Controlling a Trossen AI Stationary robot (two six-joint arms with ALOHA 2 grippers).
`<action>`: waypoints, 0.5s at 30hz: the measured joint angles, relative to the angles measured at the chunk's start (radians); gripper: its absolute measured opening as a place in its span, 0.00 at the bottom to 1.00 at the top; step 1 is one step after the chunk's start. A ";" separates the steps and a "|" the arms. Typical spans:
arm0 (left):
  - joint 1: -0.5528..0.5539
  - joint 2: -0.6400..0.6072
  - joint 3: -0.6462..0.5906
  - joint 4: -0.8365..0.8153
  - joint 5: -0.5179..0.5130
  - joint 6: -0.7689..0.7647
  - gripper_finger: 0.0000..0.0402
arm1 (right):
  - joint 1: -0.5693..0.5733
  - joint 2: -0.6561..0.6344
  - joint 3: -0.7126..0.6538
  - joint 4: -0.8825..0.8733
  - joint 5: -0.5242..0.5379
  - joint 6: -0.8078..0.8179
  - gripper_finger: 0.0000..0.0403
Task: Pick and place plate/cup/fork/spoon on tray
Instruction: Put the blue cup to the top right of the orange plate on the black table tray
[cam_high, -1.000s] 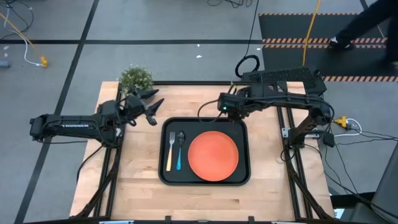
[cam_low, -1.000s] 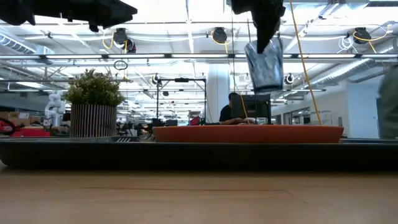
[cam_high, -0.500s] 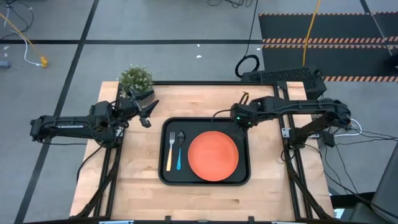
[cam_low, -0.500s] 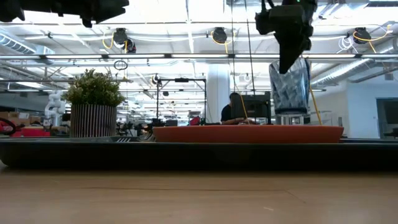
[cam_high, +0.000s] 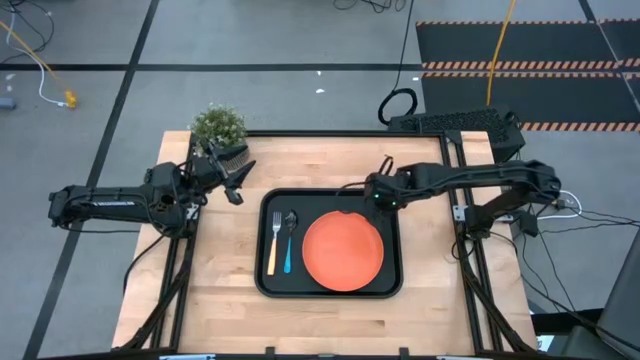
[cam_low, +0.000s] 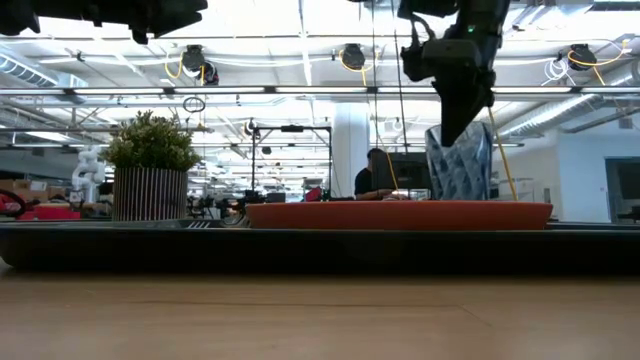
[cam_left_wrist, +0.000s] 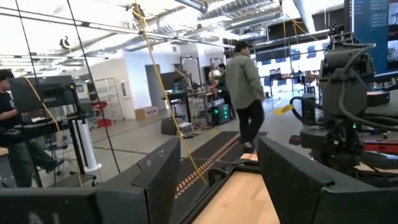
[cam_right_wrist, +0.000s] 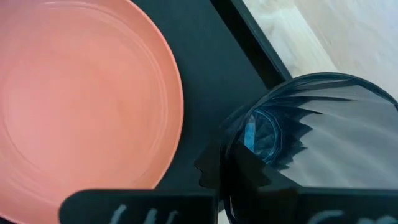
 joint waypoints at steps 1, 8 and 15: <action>0.000 0.000 0.000 0.000 0.000 0.001 0.54 | 0.000 0.007 0.000 0.010 0.000 -0.003 0.00; -0.001 0.000 0.000 -0.001 0.005 0.001 0.54 | 0.000 0.063 0.000 0.030 -0.001 -0.015 0.00; -0.001 0.000 0.000 -0.001 0.006 0.002 0.54 | 0.000 0.071 0.000 0.046 0.001 -0.032 0.00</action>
